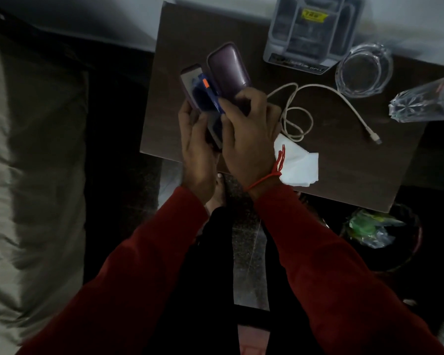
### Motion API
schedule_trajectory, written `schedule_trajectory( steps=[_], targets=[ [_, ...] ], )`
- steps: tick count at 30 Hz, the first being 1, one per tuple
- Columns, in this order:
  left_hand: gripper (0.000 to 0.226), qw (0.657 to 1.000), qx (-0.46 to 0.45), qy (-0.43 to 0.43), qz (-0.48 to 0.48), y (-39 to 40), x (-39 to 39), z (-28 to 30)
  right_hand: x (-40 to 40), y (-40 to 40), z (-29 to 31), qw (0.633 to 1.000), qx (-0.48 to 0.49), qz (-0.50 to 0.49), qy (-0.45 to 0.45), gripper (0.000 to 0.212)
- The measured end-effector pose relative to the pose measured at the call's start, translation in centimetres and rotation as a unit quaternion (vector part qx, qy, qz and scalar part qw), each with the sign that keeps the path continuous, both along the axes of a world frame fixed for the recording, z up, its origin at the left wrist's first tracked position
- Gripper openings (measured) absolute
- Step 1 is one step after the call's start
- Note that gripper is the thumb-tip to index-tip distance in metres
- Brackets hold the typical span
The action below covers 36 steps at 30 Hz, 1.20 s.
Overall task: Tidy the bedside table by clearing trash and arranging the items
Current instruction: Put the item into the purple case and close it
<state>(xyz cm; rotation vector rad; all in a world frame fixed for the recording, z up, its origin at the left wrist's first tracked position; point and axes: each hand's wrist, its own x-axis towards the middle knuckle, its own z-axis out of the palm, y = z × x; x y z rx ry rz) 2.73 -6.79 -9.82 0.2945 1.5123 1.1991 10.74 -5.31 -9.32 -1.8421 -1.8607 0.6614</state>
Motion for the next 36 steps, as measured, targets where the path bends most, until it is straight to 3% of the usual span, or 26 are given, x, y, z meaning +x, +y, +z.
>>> schedule_trajectory(
  steps=[4, 9, 11, 14, 15, 19, 23, 30, 36],
  targets=[
    [0.042, 0.999, 0.009, -0.037, -0.019, -0.3, -0.5, -0.3, 0.1, 0.5, 0.4, 1.000, 0.002, 0.001, -0.021, 0.037],
    [0.041, 0.999, 0.004, -0.042, -0.003, -0.3, -0.7, -0.4, 1.5, 1.7, 0.7, 0.995, -0.033, -0.094, 0.015, 0.066],
    [0.040, 0.999, -0.006, -0.036, 0.000, -0.1, -0.9, -0.4, 2.6, 1.9, 0.2, 0.981, -0.066, -0.152, 0.096, 0.065],
    [0.040, 0.999, -0.013, -0.036, -0.006, 0.3, -0.9, 0.0, 4.3, 1.8, -0.6, 0.916, -0.181, -0.201, 0.295, 0.042],
    [0.040, 0.999, -0.019, -0.032, -0.018, 0.4, -0.8, 0.1, 4.6, 1.6, -0.6, 0.906, -0.194, -0.193, 0.324, 0.036],
    [0.043, 0.996, -0.048, -0.019, -0.068, 0.4, -0.2, 0.4, 3.3, 0.0, 0.3, 0.934, -0.139, -0.111, 0.310, 0.034],
    [0.047, 0.996, -0.037, -0.005, -0.077, 0.6, 0.6, 0.6, 1.8, -1.1, 0.4, 0.973, -0.059, -0.027, 0.220, 0.034],
    [0.013, 0.994, -0.013, 0.058, -0.096, 2.0, 0.2, 0.3, 1.9, -1.2, -0.2, 0.979, -0.016, 0.008, 0.205, 0.035],
    [0.029, 0.990, 0.009, 0.014, -0.139, 2.9, 0.3, 0.8, 3.1, -0.8, -0.4, 0.974, -0.019, 0.025, 0.223, 0.039]
  ],
)
